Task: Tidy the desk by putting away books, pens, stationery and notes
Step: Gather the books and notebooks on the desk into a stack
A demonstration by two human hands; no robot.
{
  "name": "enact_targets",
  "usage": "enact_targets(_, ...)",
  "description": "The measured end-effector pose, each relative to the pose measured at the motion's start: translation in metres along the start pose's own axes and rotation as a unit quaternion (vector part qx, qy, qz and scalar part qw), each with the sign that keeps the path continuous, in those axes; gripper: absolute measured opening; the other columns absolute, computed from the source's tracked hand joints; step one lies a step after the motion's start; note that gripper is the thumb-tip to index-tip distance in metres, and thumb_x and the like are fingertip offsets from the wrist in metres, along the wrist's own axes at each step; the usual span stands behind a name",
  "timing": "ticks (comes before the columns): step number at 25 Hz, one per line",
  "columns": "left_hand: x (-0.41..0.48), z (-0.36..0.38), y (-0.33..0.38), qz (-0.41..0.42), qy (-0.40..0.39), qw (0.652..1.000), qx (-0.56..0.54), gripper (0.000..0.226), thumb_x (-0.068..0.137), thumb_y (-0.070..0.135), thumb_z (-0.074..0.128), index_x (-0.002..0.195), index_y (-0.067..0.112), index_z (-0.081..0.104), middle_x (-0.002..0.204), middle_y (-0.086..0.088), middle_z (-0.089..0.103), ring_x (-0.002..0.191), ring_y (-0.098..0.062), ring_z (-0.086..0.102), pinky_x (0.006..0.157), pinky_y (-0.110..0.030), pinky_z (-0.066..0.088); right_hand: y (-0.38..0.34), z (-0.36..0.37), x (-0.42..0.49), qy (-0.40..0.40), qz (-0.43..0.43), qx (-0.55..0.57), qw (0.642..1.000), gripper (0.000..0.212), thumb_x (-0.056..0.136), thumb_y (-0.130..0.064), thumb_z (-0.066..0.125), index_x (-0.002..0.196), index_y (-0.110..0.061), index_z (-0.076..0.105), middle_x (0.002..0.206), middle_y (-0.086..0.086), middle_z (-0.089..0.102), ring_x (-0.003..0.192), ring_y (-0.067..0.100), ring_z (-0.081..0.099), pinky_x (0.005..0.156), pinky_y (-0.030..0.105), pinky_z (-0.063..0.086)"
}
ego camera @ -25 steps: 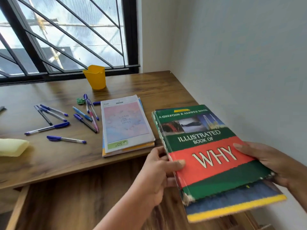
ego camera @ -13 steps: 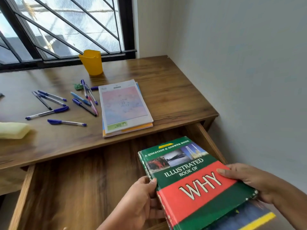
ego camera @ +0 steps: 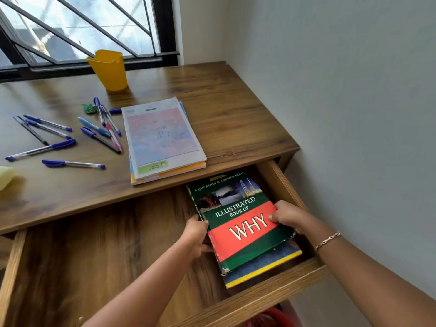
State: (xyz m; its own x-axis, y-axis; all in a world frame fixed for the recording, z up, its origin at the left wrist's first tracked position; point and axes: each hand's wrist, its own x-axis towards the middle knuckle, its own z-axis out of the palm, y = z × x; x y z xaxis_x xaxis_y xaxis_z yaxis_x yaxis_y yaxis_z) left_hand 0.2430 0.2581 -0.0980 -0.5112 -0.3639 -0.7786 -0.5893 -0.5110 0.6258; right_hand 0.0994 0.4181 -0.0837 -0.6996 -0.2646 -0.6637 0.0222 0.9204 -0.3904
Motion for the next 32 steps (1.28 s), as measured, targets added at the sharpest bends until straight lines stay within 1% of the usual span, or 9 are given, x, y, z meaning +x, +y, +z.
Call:
enact_targets(5,0.015,0.015,-0.02,0.042,0.059,0.989,0.131,0.035,0.092,0.002,0.038,0.122,0.016,0.051,0.098,-0.012,0.067,0.081,-0.03,0.064,0.075,-0.048,0.057,0.009,0.014,-0.007,0.042,0.008,-0.189,0.981,0.034,0.094,-0.026,0.048,0.12,-0.004,0.051,0.124,0.012,0.057,0.111,0.027,0.056,0.088,0.031,0.045)
enact_targets(8,0.016,0.021,-0.025,0.073,0.121,0.954,0.264,0.039,0.089,0.001,0.039,0.123,0.014,0.052,0.11,-0.009,0.062,0.091,-0.029,0.063,0.08,-0.042,0.057,0.016,0.025,-0.008,0.069,0.002,-0.225,0.972,0.039,0.091,-0.037,0.051,0.115,-0.006,0.055,0.119,0.011,0.06,0.106,0.028,0.058,0.087,0.034,0.047)
enact_targets(11,0.013,0.025,-0.032,0.086,0.124,0.94,0.306,0.027,0.089,0.007,0.047,0.111,0.016,0.059,0.101,-0.005,0.065,0.087,-0.027,0.065,0.076,-0.037,0.057,0.023,0.031,-0.011,0.085,-0.006,-0.251,0.964,0.04,0.09,-0.04,0.052,0.111,-0.007,0.057,0.117,0.009,0.06,0.104,0.026,0.059,0.085,0.033,0.047)
enact_targets(15,0.011,0.026,-0.043,0.07,0.132,0.935,0.322,0.013,0.087,0.01,0.051,0.095,0.015,0.06,0.096,-0.004,0.068,0.084,-0.024,0.066,0.073,-0.036,0.058,0.032,0.035,-0.015,0.074,-0.016,-0.278,0.958,0.038,0.09,-0.042,0.051,0.109,-0.009,0.057,0.116,0.008,0.06,0.104,0.024,0.059,0.085,0.033,0.046)
enact_targets(22,-0.012,0.033,-0.052,0.04,0.102,0.956,0.272,0.014,0.087,0.002,0.047,0.082,0.014,0.052,0.102,-0.007,0.063,0.09,-0.023,0.061,0.073,-0.031,0.051,0.035,0.039,-0.012,0.064,0.003,-0.279,0.958,0.041,0.09,-0.044,0.05,0.112,-0.009,0.056,0.117,0.008,0.059,0.103,0.023,0.059,0.085,0.032,0.047)
enact_targets(26,-0.015,0.018,-0.049,0.04,0.042,0.98,0.191,0.016,0.085,0.004,0.056,0.097,0.014,0.059,0.106,-0.008,0.065,0.094,-0.021,0.062,0.088,-0.039,0.054,0.027,0.04,-0.025,0.099,-0.011,-0.284,0.954,0.034,0.091,-0.041,0.049,0.107,-0.012,0.058,0.109,0.003,0.063,0.097,0.018,0.062,0.081,0.029,0.049)
enact_targets(28,-0.022,0.005,-0.037,0.171,0.147,0.949,0.219,0.033,0.086,0.01,0.06,0.118,0.02,0.056,0.119,-0.003,0.056,0.112,-0.018,0.052,0.097,-0.032,0.044,0.011,0.035,-0.036,0.175,-0.051,-0.266,0.947,0.031,0.093,-0.038,0.047,0.104,-0.011,0.058,0.1,0.002,0.062,0.091,0.017,0.062,0.075,0.028,0.049)
enact_targets(30,-0.04,-0.012,-0.013,0.361,0.29,0.865,0.191,0.04,0.085,0.009,0.06,0.123,0.019,0.055,0.12,-0.002,0.053,0.119,-0.02,0.042,0.098,-0.03,0.032,-0.012,0.029,-0.043,0.248,-0.105,-0.206,0.941,0.031,0.094,-0.035,0.046,0.108,-0.01,0.056,0.094,0.002,0.056,0.087,0.017,0.057,0.07,0.026,0.046)
enact_targets(32,-0.049,-0.03,0.016,0.424,0.349,0.826,0.128,0.039,0.084,0.008,0.061,0.122,0.015,0.055,0.121,-0.003,0.053,0.12,-0.022,0.041,0.1,-0.032,0.031,-0.04,0.019,-0.045,0.283,-0.158,-0.121,0.938,0.036,0.094,-0.031,0.046,0.122,-0.008,0.051,0.11,0.006,0.056,0.099,0.02,0.055,0.078,0.028,0.043)
